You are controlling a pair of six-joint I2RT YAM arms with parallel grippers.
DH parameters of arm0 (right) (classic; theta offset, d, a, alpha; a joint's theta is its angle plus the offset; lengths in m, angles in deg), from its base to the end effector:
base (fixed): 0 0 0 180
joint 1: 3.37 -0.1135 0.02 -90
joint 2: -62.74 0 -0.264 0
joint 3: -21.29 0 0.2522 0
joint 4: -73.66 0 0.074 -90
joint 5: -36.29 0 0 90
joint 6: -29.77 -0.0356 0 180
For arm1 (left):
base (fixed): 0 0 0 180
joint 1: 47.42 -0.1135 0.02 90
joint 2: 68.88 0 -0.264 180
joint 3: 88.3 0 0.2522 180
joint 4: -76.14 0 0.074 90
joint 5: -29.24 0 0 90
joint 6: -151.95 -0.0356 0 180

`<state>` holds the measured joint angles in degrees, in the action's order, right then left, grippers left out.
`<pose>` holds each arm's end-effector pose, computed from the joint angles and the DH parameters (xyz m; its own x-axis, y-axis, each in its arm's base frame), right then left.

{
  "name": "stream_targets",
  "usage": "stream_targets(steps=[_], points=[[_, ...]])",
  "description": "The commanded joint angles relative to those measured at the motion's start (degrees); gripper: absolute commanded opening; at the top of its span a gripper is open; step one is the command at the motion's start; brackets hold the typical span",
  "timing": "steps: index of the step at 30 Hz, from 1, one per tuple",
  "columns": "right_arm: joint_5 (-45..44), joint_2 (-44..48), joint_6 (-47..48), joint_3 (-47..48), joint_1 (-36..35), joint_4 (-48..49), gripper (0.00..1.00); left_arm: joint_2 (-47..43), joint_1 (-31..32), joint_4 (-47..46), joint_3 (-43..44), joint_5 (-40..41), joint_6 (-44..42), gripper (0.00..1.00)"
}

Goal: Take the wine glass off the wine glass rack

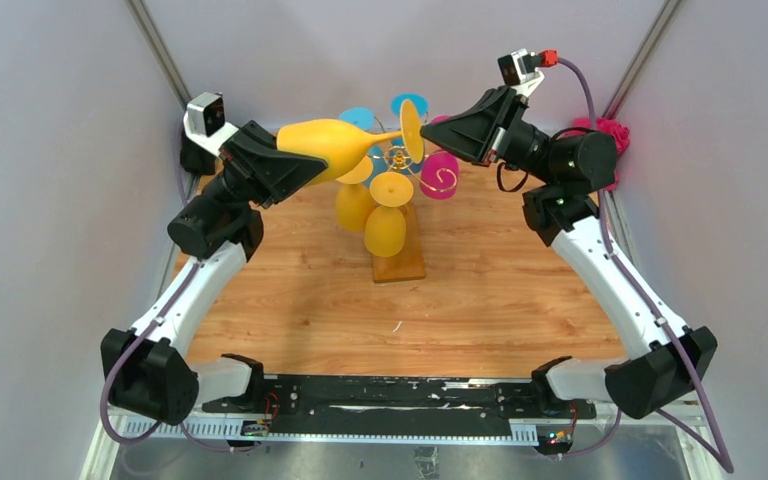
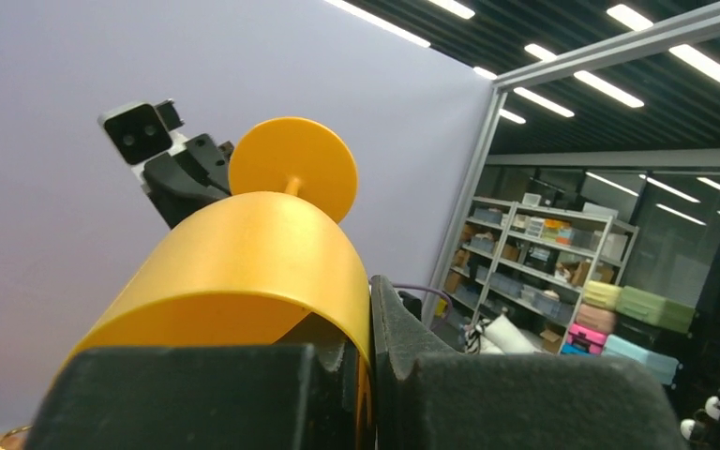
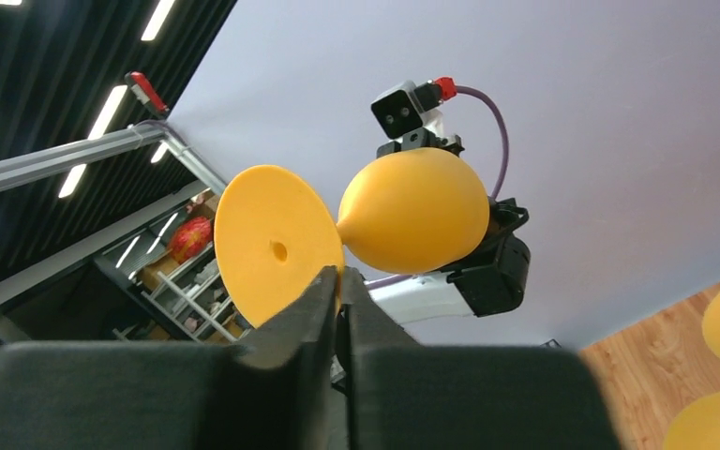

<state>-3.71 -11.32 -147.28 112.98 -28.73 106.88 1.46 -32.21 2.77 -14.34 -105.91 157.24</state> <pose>0.2133 0.1313 0.5189 -0.6753 0.3903 -0.6258 -0.7365 -0.3125 0.5999 0.1914 -0.0782 0.4746 -0.4243 -0.6124 -0.6671 0.9049 -0.3134 -0.2878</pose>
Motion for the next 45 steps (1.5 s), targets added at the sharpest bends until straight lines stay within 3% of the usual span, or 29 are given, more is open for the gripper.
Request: stream_targets(steps=[1, 4, 5, 6, 8, 12, 14, 16, 19, 27, 33, 45], points=[[1.71, 4.74, 8.34, 0.37, -1.24, -6.93, 0.22, 0.71, 0.08, 1.65, -0.22, 0.43, -1.77, 0.0], [-1.76, 9.51, 20.3, 1.77, -0.79, -22.28, 0.58, -3.17, -1.41, 9.29, 0.37, 2.15, -5.98, 0.0], [-3.75, 11.13, 26.22, 2.5, -0.37, -29.91, 0.76, -5.16, -1.74, 14.83, 0.96, 2.4, -9.37, 0.0], [-5.97, 12.85, 30.04, 3.42, 0.21, -34.94, 0.84, -7.66, -1.97, 22.91, 2.01, 2.64, -14.38, 0.0], [-9.72, 15.96, 34.4, 3.75, 1.16, -41.97, 0.93, -13.14, -2.1, 47.89, 6.13, 6.03, -30.32, 0.0], [-14.32, 19.85, 40.38, 5.16, 3.63, -54.51, 0.95, -16.36, -2.08, 99.52, 25.19, 27.76, -60.72, 0.0], [-17.81, 19.75, 44.76, 8.63, 3.83, -63.63, 0.95, -12.37, -2.1, 116.84, 34.15, 38.39, -66.85, 0.0], [-21.59, 18.87, 49.57, 12.79, 3.89, -72.34, 0.95, -8.4, -2.11, 126.73, 42.04, 48.38, -70.13, 0.0], [-27.76, 17.78, 54.92, 16.54, 3.92, -81.85, 0.92, 0.99, -2.06, 141.71, 51.9, 56.65, -74.46, 0.0], [-31.44, 15.97, 58.62, 14.49, 4.53, -88.25, 0.88, 20.94, -2.54, 156.2, 57.1, 65.88, -81.38, 0.0], [-28.01, 14.22, 59.23, 12.6, 9.16, -88.04, 0.83, 33.03, -4.59, 156.95, 58.05, 60.99, -80.45, 0.0], [-16.54, 10.43, 56.9, 5.74, 18.67, -80.24, 0.8, 55.28, -12.98, 152.81, 72.14, 50.02, -80.74, 0.0]])
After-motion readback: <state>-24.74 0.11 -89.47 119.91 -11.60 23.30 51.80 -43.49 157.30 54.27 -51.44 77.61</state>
